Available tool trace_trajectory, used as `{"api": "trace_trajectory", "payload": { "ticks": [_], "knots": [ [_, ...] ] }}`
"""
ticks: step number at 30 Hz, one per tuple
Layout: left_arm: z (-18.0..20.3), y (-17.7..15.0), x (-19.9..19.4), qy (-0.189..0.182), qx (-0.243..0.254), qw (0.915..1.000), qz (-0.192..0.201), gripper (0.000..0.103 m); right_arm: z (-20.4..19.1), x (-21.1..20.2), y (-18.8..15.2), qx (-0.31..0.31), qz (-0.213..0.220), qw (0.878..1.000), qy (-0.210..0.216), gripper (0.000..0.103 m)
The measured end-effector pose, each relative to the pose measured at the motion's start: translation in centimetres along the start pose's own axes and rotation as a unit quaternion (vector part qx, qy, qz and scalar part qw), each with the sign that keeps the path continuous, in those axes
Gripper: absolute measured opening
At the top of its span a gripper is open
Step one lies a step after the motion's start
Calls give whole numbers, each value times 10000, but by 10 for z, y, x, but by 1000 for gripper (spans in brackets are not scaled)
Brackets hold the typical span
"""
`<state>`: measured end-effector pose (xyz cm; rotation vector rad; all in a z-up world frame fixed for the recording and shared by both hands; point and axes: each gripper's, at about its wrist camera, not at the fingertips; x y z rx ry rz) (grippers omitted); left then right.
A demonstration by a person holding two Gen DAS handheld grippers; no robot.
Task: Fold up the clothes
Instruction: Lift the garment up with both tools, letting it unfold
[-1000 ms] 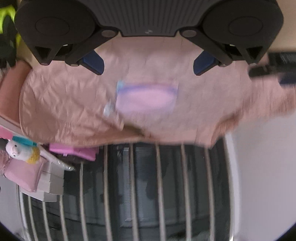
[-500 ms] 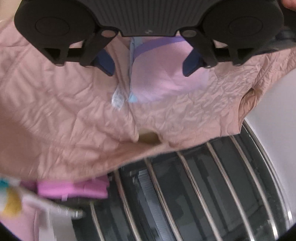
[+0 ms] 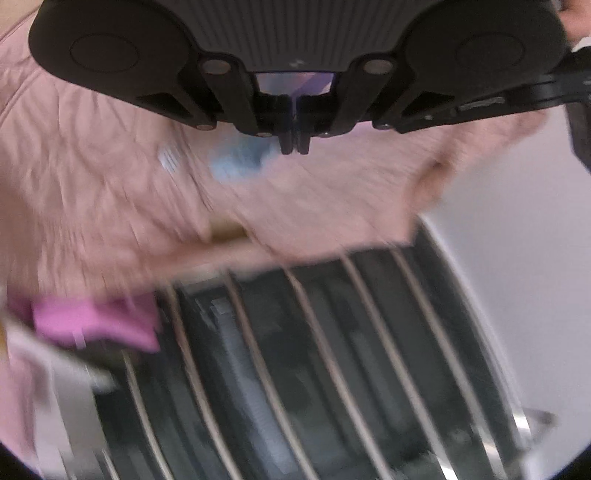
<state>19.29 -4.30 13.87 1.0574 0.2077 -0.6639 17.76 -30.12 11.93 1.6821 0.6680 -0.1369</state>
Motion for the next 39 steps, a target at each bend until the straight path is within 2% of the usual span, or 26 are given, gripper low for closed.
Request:
{"api": "trace_trajectory", "payload": {
  "ticks": [3,7,10,12,14,15,17,18,19,20,22,23,26,28,30,31,32,35,37,39],
  "knots": [
    [16,16,-54,-422,4,9983,412,0,-34,-46,24,-343,479,9981,159,0],
    [39,43,-126,-797,118,9916,1011,0,-77,-102,41,-877,1042,9906,143,0],
    [58,54,-165,-714,482,9859,1437,0,-97,-132,42,-1146,1226,9857,120,0],
    [67,57,-179,-538,704,9842,1532,0,-106,-137,38,-1317,1077,9852,203,0],
    [67,56,-185,-455,854,9843,1475,0,-112,-134,24,-1430,854,9853,376,8],
    [67,53,-187,-381,982,9844,1408,0,-115,-133,15,-1464,772,9851,470,14],
    [62,41,-187,-194,1386,9833,1163,0,-123,-131,-15,-1635,544,9826,689,88],
    [58,33,-188,-90,1587,9816,1054,4,-125,-128,-35,-1785,388,9798,810,97],
    [50,18,-189,48,1799,9786,995,19,-126,-123,-57,-1954,219,9765,879,94],
    [40,-1,-190,148,2043,9749,874,54,-127,-117,-78,-2089,-12,9743,839,93],
    [17,-44,-190,244,2456,9669,645,94,-127,-104,-119,-2259,-542,9706,624,90],
    [5,-66,-189,277,2615,9634,514,99,-126,-101,-136,-2291,-740,9690,548,83],
    [-27,-124,-163,616,2820,9573,-121,103,-126,-105,-175,-2107,-1022,9709,493,81],
    [-47,-161,-146,866,2924,9509,-532,102,-120,-103,-187,-1752,-1180,9757,588,81],
    [-60,-179,-124,1321,2805,9473,-811,96,-114,-97,-190,-1510,-1202,9797,548,80],
    [-64,-184,-119,1430,2775,9459,-887,91,-111,-94,-190,-1413,-1184,9816,499,77],
    [-69,-185,-116,1480,2699,9471,-906,88,-109,-91,-190,-1320,-1179,9832,454,73],
    [-81,-184,-114,1379,2394,9558,-1007,87,-113,-86,-190,-1186,-1214,9837,592,69],
    [-87,-179,-113,1317,2196,9604,-1095,85,-120,-83,-192,-1247,-1299,9812,695,69],
    [-91,-177,-118,1179,2060,9649,-1125,78,-130,-80,-195,-1519,-1282,9784,570,70]
  ]
}}
Point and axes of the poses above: each gripper's, at about its wrist camera, not at the fingertips, and x roughly the way its jaws point, z to its right, y to its top, and after that the axes turned 10 degrees about -x, right-handed
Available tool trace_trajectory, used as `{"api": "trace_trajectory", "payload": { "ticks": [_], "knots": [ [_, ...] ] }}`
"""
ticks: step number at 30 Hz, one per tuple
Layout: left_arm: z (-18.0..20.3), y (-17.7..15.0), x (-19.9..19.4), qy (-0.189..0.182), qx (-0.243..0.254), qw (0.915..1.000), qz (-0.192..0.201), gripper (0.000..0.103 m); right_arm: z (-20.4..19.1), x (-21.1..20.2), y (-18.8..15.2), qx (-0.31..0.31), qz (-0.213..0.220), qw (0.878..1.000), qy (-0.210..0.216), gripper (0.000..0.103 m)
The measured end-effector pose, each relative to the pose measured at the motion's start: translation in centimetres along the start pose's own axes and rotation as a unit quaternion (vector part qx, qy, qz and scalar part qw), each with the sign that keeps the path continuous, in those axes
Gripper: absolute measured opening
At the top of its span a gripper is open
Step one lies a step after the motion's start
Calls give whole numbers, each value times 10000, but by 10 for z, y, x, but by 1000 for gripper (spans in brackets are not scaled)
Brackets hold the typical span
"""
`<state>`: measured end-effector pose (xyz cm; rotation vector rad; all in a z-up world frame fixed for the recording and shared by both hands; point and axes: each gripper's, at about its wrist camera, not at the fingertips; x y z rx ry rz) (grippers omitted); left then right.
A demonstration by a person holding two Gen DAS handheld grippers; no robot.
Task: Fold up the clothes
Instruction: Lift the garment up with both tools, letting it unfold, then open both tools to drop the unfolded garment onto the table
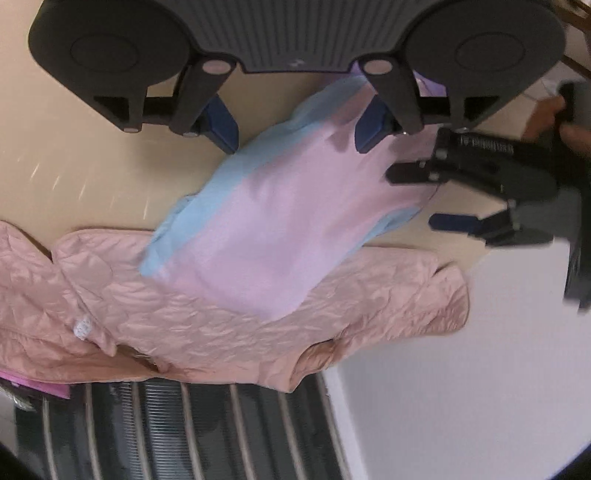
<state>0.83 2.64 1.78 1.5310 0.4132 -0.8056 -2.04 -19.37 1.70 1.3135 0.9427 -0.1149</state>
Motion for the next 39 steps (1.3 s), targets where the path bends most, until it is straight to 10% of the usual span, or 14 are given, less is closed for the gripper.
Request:
{"api": "trace_trajectory", "payload": {
  "ticks": [3,4,5,6,14,24,31,39],
  "knots": [
    [-6,1,-3,-319,-286,9991,-15,15,-17,6,-3,-405,21,9986,-350,67],
    [-6,3,-6,-353,-351,9988,-37,2,-23,6,-4,-562,49,9975,-416,39],
    [-6,5,-9,-386,-416,9984,-58,2,-27,4,-3,-600,80,9972,-439,8],
    [-7,7,-14,-418,-469,9980,-30,2,-26,1,1,-458,116,9981,-395,2],
    [-11,73,-148,-943,-786,9744,1884,2,-27,-111,70,-438,1744,9832,-330,1],
    [8,195,-304,-991,-277,9171,3850,2,-64,-258,196,-1803,3482,9143,-1017,1],
    [15,244,-309,-706,41,9167,3932,2,-53,-275,251,-2058,3653,8969,-1409,1],
    [-7,292,-177,-433,150,9451,3235,11,11,-187,295,-1722,3015,9244,-1576,2]
  ]
}}
Point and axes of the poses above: each gripper's, at about its wrist camera, not at the fingertips, and x roughly the way its jaws point, z to its right, y to its top, and after that the axes turned 10 degrees about -x, right-handed
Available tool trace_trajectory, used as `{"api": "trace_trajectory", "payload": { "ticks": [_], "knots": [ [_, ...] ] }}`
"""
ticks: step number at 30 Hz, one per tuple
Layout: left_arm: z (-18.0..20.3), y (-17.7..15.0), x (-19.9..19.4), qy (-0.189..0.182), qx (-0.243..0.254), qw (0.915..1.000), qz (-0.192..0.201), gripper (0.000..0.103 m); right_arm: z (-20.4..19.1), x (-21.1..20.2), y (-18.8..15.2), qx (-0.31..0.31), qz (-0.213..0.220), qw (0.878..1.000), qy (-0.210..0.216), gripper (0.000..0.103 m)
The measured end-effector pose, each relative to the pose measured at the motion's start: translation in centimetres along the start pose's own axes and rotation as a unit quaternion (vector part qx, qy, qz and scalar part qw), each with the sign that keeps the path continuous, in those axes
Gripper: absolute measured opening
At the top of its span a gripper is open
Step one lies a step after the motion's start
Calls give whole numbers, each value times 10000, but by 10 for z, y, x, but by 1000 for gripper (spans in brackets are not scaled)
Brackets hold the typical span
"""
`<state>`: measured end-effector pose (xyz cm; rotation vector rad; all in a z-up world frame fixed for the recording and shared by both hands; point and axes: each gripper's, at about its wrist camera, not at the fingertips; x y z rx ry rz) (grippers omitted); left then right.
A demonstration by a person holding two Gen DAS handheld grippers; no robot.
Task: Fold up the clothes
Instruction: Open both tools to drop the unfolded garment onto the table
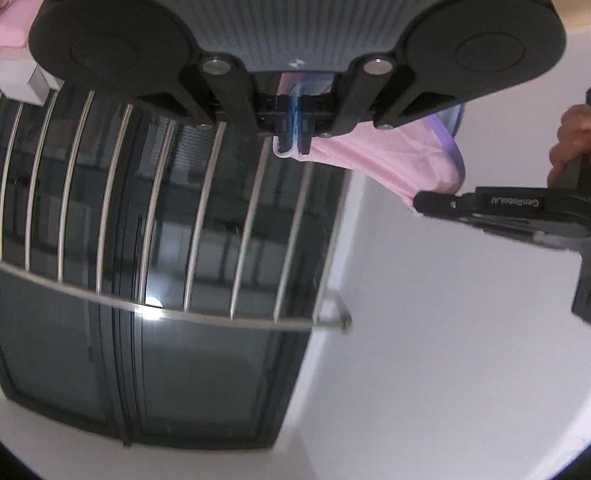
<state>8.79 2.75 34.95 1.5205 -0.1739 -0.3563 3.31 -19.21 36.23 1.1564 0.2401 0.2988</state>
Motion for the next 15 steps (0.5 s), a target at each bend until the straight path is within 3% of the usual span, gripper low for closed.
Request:
{"api": "trace_trajectory", "payload": {
  "ticks": [1,2,3,4,5,7,8,11,15],
  "knots": [
    [-2,-16,25,155,59,9995,-253,35,2,22,-14,44,-259,9997,-8,3],
    [-5,-33,49,338,120,9980,-516,67,5,48,-31,139,-609,9980,20,8],
    [-8,-56,74,634,193,9945,-812,75,8,75,-50,217,-1020,9945,100,16],
    [-11,-82,93,898,251,9895,-1108,77,9,99,-77,287,-1564,9871,197,45],
    [-16,-111,107,1146,262,9825,-1443,76,9,120,-110,387,-2161,9754,205,62],
    [-24,-169,112,1225,172,9717,-2013,76,7,153,-174,573,-3231,9444,188,53],
    [-27,-198,104,1088,73,9687,-2229,77,1,151,-202,634,-3484,9350,177,52],
    [-28,-263,75,670,-169,9598,-2722,77,-24,109,-259,857,-3557,9284,653,52],
    [1,-316,16,-82,-28,9605,-2781,77,-62,33,-291,1358,-3052,9296,1557,53]
  ]
}}
Point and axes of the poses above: each gripper's, at about its wrist camera, not at the fingertips, and x roughly the way its jaws point, z to its right, y to its top, and after that the axes turned 10 degrees about -x, right-handed
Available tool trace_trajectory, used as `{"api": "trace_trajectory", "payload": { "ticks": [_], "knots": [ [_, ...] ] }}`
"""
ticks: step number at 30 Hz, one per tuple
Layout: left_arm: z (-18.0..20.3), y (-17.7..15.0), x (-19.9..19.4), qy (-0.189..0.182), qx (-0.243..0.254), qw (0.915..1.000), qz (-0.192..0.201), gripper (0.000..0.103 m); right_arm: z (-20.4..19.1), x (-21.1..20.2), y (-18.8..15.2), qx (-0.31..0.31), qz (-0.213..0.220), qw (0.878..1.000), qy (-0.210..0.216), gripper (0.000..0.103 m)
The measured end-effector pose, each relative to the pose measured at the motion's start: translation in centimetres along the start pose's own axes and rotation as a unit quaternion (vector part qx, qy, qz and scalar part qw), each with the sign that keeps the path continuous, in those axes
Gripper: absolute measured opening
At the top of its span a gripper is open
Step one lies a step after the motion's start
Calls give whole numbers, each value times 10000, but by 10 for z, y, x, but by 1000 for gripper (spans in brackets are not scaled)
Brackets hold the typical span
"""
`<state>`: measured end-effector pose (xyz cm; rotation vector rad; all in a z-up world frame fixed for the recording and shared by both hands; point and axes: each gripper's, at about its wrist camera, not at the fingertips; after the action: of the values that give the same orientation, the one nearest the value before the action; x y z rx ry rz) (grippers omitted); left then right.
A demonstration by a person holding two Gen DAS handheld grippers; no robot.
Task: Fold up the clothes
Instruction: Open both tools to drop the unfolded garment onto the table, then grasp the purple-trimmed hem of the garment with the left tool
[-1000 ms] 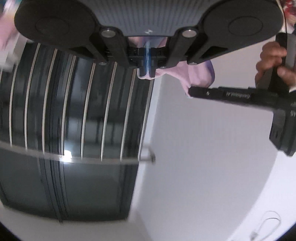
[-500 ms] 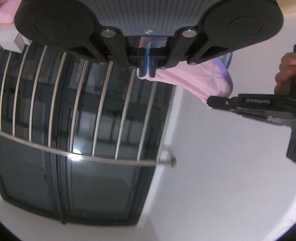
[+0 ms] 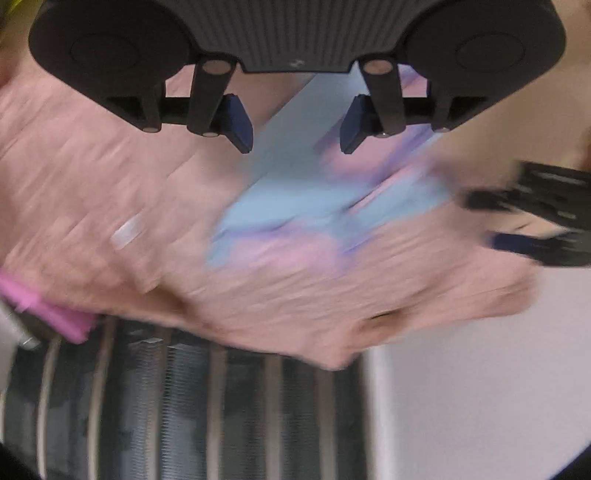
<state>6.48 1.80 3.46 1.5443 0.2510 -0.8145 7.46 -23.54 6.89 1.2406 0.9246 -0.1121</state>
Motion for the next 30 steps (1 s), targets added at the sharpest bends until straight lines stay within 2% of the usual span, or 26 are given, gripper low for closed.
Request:
{"api": "trace_trajectory", "payload": {
  "ticks": [1,3,5,7,8,9,10,11,13,16,18,19,20,21,23,25,27,29,30],
  "knots": [
    [6,-10,-5,-87,13,10000,20,77,-9,-6,-13,-24,181,9991,384,57],
    [10,-23,-13,-229,-154,9996,12,77,-26,-12,-36,-87,393,9931,1104,57],
    [10,-26,-21,-332,-342,9989,21,77,-40,-8,-45,-28,328,9903,1348,57],
    [10,-22,-23,-151,-369,9992,36,77,-50,2,-43,-103,289,9898,1393,57],
    [9,-21,-24,-3,-362,9993,45,77,-55,9,-42,-118,220,9900,1387,50],
    [8,-21,-25,160,-348,9993,58,77,-58,18,-40,-92,87,9912,1318,35],
    [9,-21,-25,381,-307,9988,84,77,-56,23,-37,-51,14,9924,1232,2],
    [9,-21,-26,553,-274,9980,104,77,-50,24,-33,18,60,9932,1166,3],
    [12,-19,-30,321,-297,9989,139,77,-30,17,-24,295,349,9948,913,2],
    [22,-15,-32,-138,-312,9991,248,79,10,13,-13,988,508,9937,177,2],
    [39,-14,-24,-261,-134,9992,290,81,30,18,-11,1255,430,9898,-511,3],
    [48,-15,-19,-222,-1,9994,250,81,36,21,-11,1338,308,9876,-762,10],
    [62,-17,-12,-111,216,9996,173,81,41,23,-12,1416,132,9861,-861,20],
    [72,-18,-8,7,409,9991,144,81,43,21,-14,1465,80,9855,-851,25],
    [89,-21,1,210,707,9970,215,81,41,4,-20,1411,338,9878,-562,44],
    [100,-23,10,495,953,9937,320,81,33,-12,-27,1118,523,9909,-541,51],
    [105,-22,18,780,1090,9901,408,73,24,-27,-34,793,653,9934,-518,51],
    [105,-20,24,998,1090,9882,393,34,9,-33,-45,300,530,9970,-472,51],
    [105,-18,26,1071,1070,9877,387,25,1,-33,-50,50,448,9977,-497,51]
  ]
}}
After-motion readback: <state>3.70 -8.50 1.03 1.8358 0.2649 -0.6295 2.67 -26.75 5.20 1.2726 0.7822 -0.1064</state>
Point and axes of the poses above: each gripper's, at about its wrist camera, not at the fingertips, and x roughly the way its jaws point, z to its right, y to its top, and after that the axes turned 10 degrees about -x, right-handed
